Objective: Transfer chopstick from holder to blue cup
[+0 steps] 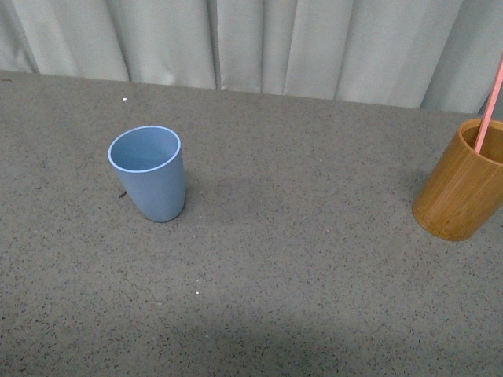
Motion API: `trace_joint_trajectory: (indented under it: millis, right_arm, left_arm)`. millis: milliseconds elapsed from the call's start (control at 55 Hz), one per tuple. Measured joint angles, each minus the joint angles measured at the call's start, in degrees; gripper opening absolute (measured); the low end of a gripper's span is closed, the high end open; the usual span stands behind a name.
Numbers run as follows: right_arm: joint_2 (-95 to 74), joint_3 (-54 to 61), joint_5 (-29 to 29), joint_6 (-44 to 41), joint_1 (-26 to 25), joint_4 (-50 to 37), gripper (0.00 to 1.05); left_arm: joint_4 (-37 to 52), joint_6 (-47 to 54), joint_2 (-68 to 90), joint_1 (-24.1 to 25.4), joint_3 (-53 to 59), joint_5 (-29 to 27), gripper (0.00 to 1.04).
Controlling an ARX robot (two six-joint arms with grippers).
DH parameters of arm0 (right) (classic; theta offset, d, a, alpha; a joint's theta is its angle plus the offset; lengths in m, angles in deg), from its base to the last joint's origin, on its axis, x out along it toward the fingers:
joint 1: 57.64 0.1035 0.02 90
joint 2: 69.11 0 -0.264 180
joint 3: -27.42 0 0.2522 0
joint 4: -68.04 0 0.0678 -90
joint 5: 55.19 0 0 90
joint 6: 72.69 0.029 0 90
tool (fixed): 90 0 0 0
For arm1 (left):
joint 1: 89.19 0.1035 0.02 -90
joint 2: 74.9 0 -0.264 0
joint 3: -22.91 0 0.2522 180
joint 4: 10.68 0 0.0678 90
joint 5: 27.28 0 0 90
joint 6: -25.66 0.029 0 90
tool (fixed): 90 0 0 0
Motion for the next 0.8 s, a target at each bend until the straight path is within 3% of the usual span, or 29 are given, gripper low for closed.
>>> trace_joint_trajectory:
  millis: [800]
  right_arm:
    - [0.0, 0.0, 0.0, 0.0, 0.0, 0.0, 0.95]
  left_arm:
    - [0.0, 0.0, 0.0, 0.0, 0.0, 0.0, 0.98]
